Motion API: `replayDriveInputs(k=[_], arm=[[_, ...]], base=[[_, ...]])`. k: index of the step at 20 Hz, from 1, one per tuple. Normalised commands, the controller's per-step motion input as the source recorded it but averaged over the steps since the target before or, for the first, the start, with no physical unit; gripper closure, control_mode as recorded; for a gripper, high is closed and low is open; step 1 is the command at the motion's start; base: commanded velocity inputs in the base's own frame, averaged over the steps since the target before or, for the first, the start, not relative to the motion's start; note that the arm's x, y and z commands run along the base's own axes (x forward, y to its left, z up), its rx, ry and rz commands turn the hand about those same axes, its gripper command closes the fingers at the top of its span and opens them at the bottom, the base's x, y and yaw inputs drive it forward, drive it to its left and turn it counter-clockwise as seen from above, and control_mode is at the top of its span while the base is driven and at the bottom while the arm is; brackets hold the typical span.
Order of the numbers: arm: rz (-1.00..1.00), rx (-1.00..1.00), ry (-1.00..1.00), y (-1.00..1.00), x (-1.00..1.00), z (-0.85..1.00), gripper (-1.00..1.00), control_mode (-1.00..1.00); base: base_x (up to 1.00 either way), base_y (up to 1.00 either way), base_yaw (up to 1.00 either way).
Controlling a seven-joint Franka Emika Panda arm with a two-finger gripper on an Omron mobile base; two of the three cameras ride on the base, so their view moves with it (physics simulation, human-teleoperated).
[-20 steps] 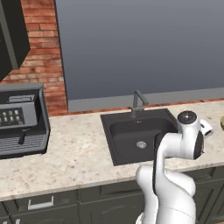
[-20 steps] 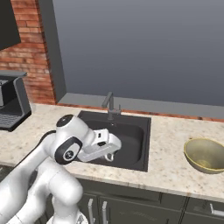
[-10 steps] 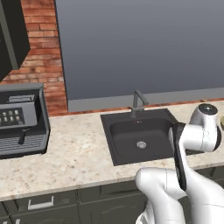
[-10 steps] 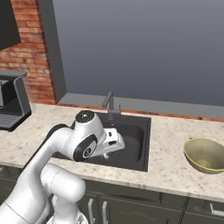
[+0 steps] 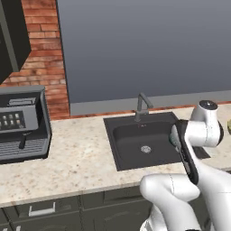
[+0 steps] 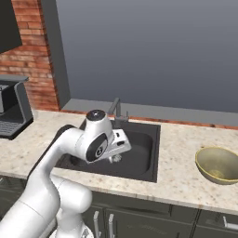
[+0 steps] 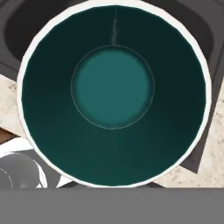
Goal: Pick the mug and place it in the sink. Pick the bowl and place it in the open cabinet and then close the cabinet.
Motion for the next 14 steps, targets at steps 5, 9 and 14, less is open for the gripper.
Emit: replayDriveInputs(k=[5,9,14], arm=[[0.12,0.07,0.16,0.0,0.45,-0.06,1.0,-1.0],[0.13,0.08,0.08,0.0,0.48,-0.16,1.0,-1.0],[0.11,0.01,0.0,0.06,0.38,-0.33,1.0,-1.0]], base=[[0.0,0.0,0.0],[0.0,0.0,0.0],[0.0,0.0,0.0]])
